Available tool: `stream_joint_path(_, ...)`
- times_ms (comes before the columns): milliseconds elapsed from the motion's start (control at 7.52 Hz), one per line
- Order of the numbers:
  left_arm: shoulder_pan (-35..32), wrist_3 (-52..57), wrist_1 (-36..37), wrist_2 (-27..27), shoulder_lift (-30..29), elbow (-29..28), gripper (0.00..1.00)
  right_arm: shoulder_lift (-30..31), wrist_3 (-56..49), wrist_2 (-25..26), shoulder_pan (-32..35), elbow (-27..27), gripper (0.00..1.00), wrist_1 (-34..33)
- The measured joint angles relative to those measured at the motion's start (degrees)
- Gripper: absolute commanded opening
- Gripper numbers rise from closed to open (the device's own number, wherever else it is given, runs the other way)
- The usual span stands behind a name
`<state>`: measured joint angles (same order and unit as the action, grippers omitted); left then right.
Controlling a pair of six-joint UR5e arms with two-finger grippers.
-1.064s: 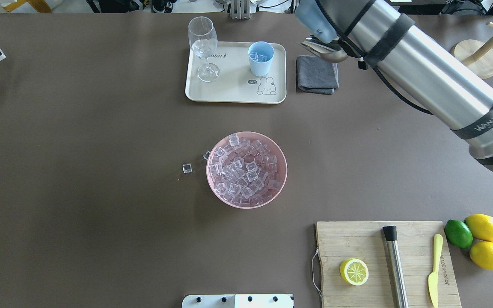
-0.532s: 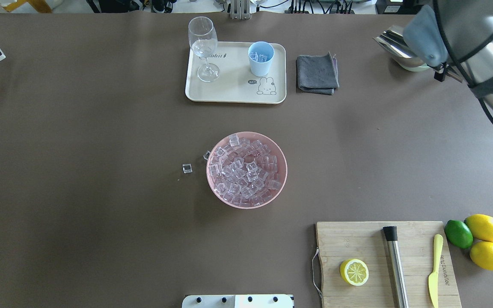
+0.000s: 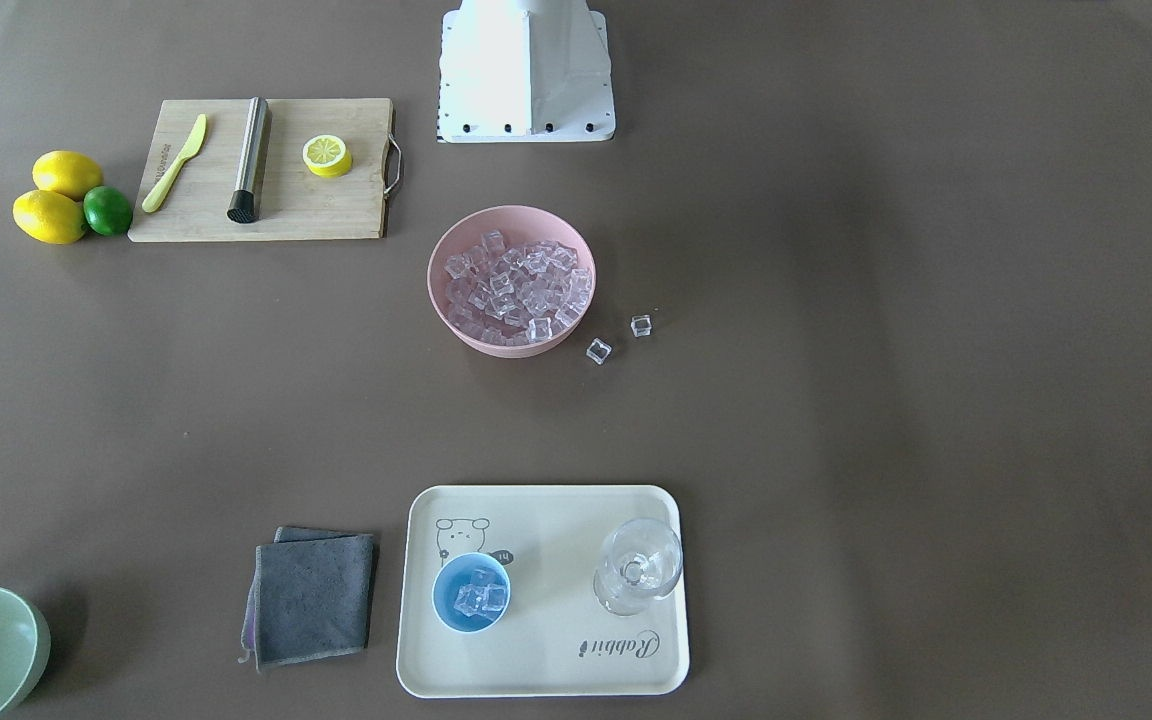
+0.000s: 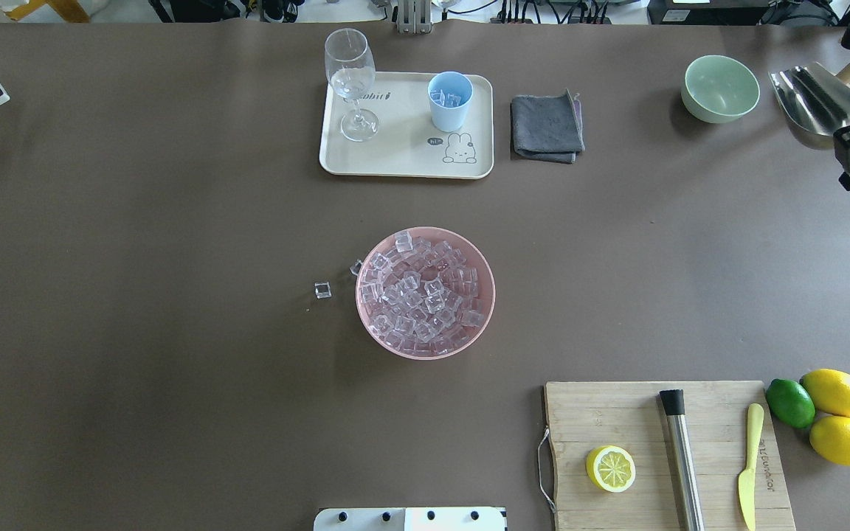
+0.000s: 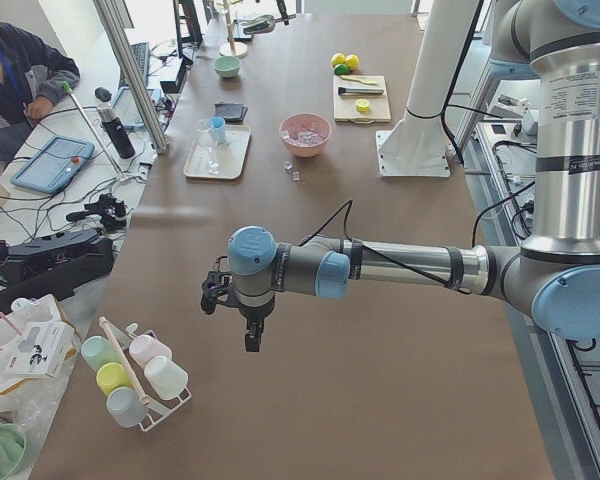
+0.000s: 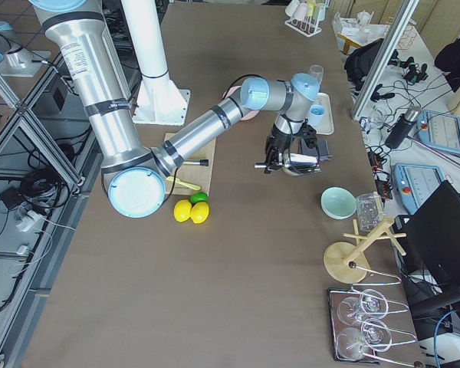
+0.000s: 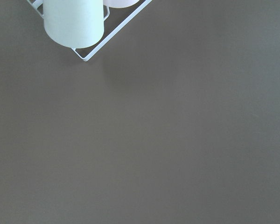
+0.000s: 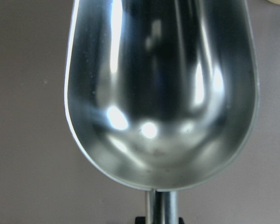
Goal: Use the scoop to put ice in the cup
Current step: 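Carry the empty scoop back to its spot with the right gripper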
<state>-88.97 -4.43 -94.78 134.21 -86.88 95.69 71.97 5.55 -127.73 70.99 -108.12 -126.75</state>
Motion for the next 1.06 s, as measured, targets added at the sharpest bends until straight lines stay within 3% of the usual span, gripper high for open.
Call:
stream_joint_path(399,-0.7,0.2,-0.1,0.0,0.0,-1.6,0.98,13.7,16.2,-5.5,0.8,3.7,0.0,26.6)
stream_joint_path(532,-0.8,0.3,-0.2,-0.1,0.0,-2.0,0.98,15.7,18.2,-6.5,0.7,5.5,0.0,31.6)
stream_joint_path(1064,-0.8,0.2,-0.2,-0.4,0.0,-2.7,0.98,16.5,19.1,-9.7,-3.3,11.4,0.0,35.3)
